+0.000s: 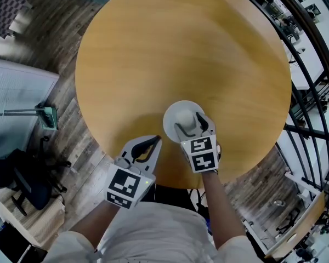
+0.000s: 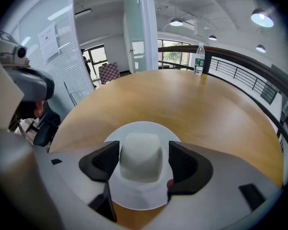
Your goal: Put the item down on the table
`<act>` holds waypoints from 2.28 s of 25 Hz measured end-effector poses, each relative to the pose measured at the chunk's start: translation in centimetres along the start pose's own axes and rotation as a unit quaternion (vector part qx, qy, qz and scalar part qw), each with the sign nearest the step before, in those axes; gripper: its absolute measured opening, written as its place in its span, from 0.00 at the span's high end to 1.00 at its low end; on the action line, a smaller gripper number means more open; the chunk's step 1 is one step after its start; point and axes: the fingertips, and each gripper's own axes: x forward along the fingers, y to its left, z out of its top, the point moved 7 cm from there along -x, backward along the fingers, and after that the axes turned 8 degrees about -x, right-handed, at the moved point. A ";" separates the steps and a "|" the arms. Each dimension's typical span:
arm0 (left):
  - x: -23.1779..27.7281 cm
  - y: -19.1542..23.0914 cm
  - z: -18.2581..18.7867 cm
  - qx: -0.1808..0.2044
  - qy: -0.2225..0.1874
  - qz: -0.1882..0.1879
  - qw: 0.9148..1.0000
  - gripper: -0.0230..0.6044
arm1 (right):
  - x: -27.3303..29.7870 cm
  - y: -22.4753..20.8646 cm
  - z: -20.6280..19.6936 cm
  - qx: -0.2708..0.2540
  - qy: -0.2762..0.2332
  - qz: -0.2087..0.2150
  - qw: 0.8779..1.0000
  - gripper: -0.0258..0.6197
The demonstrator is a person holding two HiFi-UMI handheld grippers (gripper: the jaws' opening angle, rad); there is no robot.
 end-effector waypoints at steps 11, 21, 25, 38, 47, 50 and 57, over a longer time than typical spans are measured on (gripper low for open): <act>-2.2 -1.7 1.2 0.002 -0.010 0.007 1.000 0.93 | -4.8 0.5 0.6 0.013 -0.039 -0.007 0.999 0.47; -4.9 -4.4 2.4 0.025 -0.035 0.018 0.999 0.93 | -10.8 0.9 -0.1 0.048 -0.088 -0.006 0.995 0.48; -5.6 -6.2 2.1 0.032 -0.040 0.009 0.999 0.93 | -14.4 1.1 -0.4 0.057 -0.112 -0.028 0.992 0.63; -7.9 -10.0 1.7 0.054 -0.053 -0.007 0.997 0.93 | -23.1 1.8 -2.4 0.078 -0.163 -0.095 0.979 0.91; -8.0 -10.8 3.1 0.056 -0.068 -0.015 0.996 0.93 | -24.4 2.1 -0.7 0.075 -0.186 -0.061 0.978 0.92; -8.0 -10.7 3.4 0.059 -0.066 -0.017 0.996 0.93 | -24.6 2.0 -0.2 0.075 -0.188 -0.062 0.977 0.92; -8.1 -11.0 3.7 0.067 -0.067 -0.015 0.995 0.93 | -25.1 1.6 0.0 0.074 -0.197 -0.056 0.976 0.92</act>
